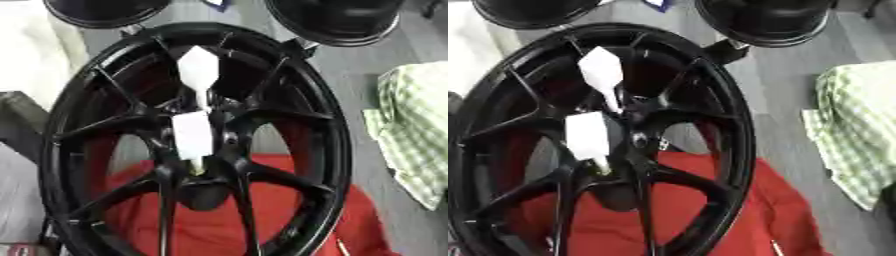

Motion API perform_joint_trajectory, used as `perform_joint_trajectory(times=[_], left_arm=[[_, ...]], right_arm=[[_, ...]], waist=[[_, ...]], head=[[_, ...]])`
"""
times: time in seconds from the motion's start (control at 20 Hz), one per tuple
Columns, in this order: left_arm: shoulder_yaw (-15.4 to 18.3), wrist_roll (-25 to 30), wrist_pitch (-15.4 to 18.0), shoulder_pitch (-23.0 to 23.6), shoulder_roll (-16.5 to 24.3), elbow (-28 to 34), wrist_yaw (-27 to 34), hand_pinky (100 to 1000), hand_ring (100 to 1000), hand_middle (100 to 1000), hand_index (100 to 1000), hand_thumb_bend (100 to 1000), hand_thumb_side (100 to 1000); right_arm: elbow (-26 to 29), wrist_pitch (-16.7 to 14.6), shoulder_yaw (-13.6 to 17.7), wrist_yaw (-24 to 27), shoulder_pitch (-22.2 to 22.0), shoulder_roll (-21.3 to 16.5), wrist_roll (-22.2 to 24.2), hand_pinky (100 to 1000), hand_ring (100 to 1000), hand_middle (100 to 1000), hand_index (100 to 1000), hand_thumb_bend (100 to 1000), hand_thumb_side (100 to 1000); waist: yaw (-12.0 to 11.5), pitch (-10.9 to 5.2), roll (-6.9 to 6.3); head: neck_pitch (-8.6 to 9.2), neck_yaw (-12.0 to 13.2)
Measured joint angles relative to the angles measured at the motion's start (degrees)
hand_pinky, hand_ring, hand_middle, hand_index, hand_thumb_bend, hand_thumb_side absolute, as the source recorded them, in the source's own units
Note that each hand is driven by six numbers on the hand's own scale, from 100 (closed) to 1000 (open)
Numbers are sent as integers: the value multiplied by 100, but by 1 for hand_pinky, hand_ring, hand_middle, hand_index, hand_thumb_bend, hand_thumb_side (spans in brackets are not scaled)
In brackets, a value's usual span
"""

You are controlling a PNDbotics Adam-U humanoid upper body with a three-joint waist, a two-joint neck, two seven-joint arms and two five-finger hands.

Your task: Pull the pin out of the wheel hub.

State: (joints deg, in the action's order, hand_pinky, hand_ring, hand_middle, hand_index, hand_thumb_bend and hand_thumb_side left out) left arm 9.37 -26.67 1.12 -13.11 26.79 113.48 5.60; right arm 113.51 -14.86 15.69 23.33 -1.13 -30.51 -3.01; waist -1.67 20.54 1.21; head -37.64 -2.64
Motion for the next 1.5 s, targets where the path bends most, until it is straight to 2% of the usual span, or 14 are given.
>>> perform_joint_trajectory(times=[0.3, 0.45, 0.65, 0.9, 1.05, 1.2, 1.5], left_arm=[[-1, 1, 2, -20, 9, 0, -8, 774, 557, 610, 672, 100, 744], [-29, 10, 2, -106, 184, 0, -42, 773, 557, 611, 674, 100, 730], [-107, 74, -37, -225, 671, 1, -151, 771, 562, 615, 683, 100, 709], [-212, 309, -144, -475, 1571, 4, -389, 767, 574, 625, 699, 100, 686], [-322, 681, -245, -723, 2191, 19, -516, 766, 585, 637, 712, 100, 681], [-487, 1312, -333, -1053, 2733, 21, -639, 764, 600, 648, 727, 100, 675], [-892, 2814, -195, -1883, 3456, -272, -961, 763, 631, 672, 754, 100, 682]], right_arm=[[0, 14, 0, -16, -42, 1, 14, 861, 810, 581, 714, 100, 198], [0, 22, -7, -40, -50, 1, 23, 855, 805, 578, 713, 100, 203], [0, 50, -19, -103, -106, 4, 51, 854, 803, 577, 712, 100, 207], [0, 78, -23, -186, -220, 15, 74, 855, 803, 577, 712, 100, 212], [0, 85, -42, -237, -295, 39, 80, 855, 803, 577, 712, 100, 208], [0, 89, -58, -294, -351, 55, 84, 855, 803, 577, 712, 100, 216], [0, 72, -98, -372, -442, 55, 99, 855, 803, 577, 712, 100, 217]], waist=[[-4, 5, -1], [-5, 5, -15], [-12, 4, -59], [33, -13, -91], [108, -22, -105], [167, -22, -107], [227, -24, -112]], head=[[0, -52], [0, -106], [-9, -163], [-130, -199], [-193, -197], [-207, -181], [-205, -176]])
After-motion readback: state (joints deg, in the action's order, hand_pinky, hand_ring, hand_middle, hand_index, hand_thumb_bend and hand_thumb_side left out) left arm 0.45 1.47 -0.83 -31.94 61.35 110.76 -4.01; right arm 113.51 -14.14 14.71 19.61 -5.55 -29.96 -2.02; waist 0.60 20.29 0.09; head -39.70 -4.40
